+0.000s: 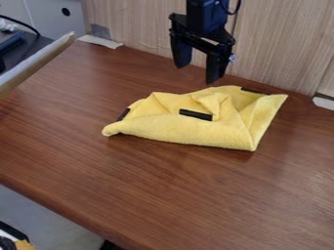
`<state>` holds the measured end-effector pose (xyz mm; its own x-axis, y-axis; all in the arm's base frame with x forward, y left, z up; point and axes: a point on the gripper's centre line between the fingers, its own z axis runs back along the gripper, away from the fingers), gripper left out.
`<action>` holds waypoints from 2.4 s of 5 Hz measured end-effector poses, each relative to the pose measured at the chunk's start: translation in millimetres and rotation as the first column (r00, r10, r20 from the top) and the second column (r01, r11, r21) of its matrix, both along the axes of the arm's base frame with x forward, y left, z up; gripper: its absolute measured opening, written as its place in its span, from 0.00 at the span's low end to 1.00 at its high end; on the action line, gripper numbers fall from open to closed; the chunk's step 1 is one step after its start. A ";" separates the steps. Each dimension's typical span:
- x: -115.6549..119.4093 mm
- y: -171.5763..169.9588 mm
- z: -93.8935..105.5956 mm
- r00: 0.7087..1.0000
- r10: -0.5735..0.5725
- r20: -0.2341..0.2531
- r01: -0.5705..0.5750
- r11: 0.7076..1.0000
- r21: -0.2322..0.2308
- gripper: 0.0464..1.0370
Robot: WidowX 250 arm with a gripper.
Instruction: Fold the cloth from bottom left to top right
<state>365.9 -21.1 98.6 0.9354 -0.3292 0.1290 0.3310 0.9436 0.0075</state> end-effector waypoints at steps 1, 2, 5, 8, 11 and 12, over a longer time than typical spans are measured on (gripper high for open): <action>-1.6 -0.7 -10.7 1.000 0.004 -0.031 -0.004 1.000 0.000 0.96; -7.3 19.6 -18.6 0.995 0.078 -0.055 -0.078 0.997 -0.006 0.96; -29.8 82.4 -27.1 0.970 0.230 -0.077 -0.225 0.973 0.058 0.96; -60.5 115.7 -76.1 0.910 0.378 -0.168 -0.371 0.926 0.077 0.96; -61.6 118.9 -84.5 0.883 0.434 -0.181 -0.423 0.901 0.097 0.32; -62.4 118.8 -85.4 0.883 0.433 -0.180 -0.422 0.901 0.098 0.11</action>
<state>303.5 97.8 13.2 0.9915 0.1066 -0.0748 -0.1038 0.9938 0.0401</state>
